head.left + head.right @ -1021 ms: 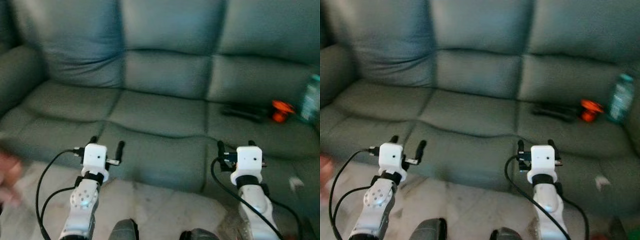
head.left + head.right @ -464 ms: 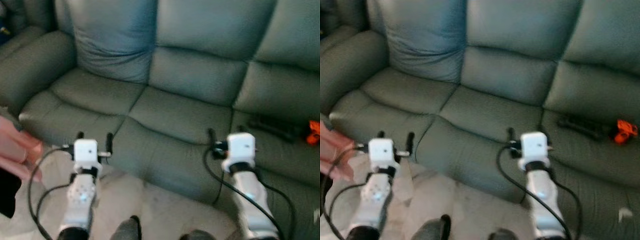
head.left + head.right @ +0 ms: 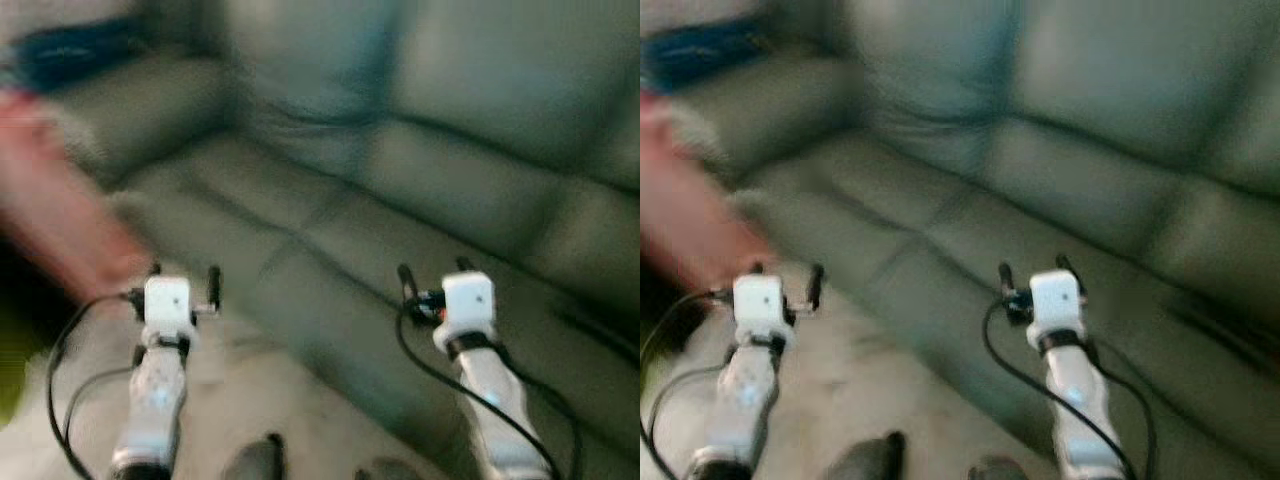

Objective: Hang hanger

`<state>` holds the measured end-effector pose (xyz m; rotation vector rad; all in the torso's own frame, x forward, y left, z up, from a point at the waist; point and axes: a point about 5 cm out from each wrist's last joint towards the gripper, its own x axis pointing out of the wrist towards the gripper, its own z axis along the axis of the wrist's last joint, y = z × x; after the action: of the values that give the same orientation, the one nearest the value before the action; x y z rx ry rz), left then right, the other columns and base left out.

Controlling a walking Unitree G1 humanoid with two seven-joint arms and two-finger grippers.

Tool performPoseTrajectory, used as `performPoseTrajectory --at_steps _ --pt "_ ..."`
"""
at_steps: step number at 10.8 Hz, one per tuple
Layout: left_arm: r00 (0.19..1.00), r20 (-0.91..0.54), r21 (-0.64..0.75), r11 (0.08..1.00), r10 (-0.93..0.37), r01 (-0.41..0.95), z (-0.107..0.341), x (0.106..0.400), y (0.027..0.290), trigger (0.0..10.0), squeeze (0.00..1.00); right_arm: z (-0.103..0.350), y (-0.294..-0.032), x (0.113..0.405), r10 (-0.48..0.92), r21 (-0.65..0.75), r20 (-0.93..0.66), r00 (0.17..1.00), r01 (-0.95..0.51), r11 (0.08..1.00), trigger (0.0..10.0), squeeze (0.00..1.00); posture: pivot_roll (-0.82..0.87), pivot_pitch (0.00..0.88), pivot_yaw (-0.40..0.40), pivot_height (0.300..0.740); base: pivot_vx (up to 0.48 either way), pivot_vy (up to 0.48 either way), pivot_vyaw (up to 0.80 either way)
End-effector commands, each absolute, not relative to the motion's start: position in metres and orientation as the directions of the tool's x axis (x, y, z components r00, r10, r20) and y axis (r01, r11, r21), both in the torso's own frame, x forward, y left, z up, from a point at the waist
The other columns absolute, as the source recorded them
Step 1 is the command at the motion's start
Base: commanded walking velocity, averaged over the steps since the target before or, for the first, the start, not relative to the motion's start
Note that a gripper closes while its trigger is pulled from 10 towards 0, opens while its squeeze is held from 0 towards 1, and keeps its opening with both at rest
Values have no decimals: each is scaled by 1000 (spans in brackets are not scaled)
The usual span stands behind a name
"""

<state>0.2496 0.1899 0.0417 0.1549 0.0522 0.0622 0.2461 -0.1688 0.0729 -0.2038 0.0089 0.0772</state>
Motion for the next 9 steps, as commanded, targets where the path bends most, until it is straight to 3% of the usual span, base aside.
performPoseTrajectory --at_steps 1,5,9 --pt "994 -58 164 983 90 -79 41 247 196 10000 0 70 -169 244 73 -203 -22 997 -76 976 10000 0 -19 79 6 740 0 0 800" --pt "967 -94 201 956 236 -214 33 220 220 10000 0 55 -177 237 48 -205 -67 997 -61 977 10000 0 9 77 5 740 0 0 800" --pt "952 -116 255 935 285 -248 21 204 234 10000 0 49 -177 237 36 -201 -78 996 -51 978 10000 0 34 50 -5 740 0 0 800"
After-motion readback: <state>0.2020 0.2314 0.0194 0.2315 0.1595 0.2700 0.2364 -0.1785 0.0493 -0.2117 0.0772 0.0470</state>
